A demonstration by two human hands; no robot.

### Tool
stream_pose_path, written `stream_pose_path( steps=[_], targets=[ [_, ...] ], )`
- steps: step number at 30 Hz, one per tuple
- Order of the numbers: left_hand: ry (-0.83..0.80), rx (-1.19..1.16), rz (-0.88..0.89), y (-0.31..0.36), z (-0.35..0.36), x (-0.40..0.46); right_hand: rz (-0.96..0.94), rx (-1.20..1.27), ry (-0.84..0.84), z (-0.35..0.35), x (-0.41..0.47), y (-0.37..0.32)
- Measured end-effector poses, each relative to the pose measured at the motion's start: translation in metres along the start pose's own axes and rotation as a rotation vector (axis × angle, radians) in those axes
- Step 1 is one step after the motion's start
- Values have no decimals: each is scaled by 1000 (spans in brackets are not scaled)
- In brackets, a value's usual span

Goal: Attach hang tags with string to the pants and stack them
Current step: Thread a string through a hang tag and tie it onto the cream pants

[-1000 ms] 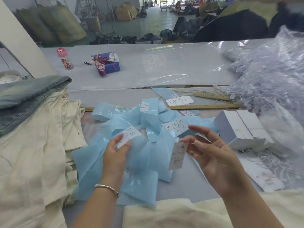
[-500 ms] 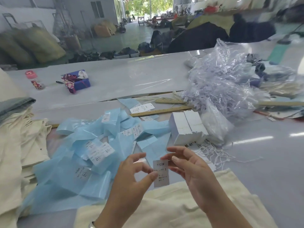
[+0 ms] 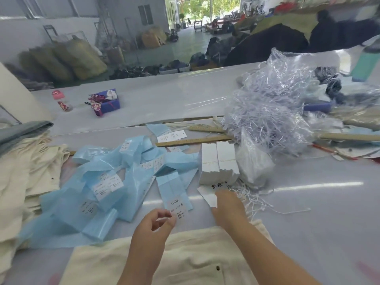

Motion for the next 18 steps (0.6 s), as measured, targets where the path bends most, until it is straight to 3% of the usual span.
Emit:
stream_pose_path(
  steps=[2,5,13,18],
  targets=[
    [-14,-6,-23,1,-1,-2,57,-199,-69,4,13,6],
    [-6,-7,-53,0,-5,-1,151,-291,-105,5,24,15],
    [31,54,-76,-2,0,-4,309,-94,-164,8,19,27],
    [29,77,-72,-6,5,2,172,-9,-97,20,-1,18]
  ],
)
Point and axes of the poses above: each hand's wrist, its own x-axis towards the middle knuckle, its own z-axis out of the palm, y = z × x, the point moved 5 cm from there along x, towards the middle knuckle, and after that the axes turned 12 degrees about -z, right-handed, at the moved point
